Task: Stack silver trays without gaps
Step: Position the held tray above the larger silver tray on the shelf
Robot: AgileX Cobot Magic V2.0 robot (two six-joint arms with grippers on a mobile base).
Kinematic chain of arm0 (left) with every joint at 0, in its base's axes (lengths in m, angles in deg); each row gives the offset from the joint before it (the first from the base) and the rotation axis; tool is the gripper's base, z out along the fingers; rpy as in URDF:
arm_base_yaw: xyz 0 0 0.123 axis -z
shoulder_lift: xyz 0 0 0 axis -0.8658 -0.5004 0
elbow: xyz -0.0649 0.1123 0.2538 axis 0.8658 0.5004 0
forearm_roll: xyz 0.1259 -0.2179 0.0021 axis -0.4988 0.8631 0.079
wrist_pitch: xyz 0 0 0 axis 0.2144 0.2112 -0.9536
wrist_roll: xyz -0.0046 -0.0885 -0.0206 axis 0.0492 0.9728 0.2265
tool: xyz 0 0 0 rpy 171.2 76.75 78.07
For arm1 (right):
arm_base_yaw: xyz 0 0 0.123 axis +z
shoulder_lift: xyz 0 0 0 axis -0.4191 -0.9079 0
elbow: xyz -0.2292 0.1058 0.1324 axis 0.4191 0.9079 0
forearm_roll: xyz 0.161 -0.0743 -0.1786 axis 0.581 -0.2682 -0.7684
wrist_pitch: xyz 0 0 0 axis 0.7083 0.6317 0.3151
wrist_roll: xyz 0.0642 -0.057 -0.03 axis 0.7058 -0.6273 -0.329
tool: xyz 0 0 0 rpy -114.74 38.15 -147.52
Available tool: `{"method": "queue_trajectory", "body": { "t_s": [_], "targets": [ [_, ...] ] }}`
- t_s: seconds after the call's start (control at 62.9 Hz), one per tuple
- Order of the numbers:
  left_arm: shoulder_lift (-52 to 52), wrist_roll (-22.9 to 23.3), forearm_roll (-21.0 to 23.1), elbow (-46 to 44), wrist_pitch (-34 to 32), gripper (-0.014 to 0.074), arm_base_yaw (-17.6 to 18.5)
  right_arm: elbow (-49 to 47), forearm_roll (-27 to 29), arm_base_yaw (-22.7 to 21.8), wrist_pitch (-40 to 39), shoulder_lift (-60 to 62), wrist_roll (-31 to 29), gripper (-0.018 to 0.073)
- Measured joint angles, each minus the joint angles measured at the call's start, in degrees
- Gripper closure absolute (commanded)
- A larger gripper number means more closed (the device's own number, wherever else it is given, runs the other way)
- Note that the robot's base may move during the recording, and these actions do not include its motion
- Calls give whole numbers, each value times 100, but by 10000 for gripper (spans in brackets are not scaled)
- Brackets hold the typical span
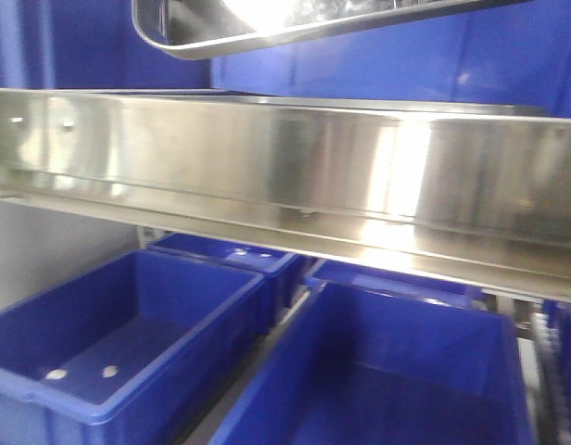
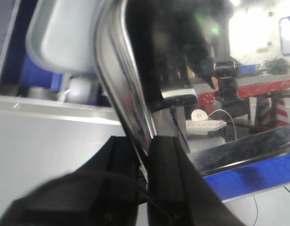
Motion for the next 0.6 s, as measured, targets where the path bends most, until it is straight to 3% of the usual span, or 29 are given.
{"method": "queue_trajectory", "body": {
  "t_s": [0.605],
  "targets": [
    [0,0,10,0,0,645,0,0,0,0,0,0,0,503]
  ]
}}
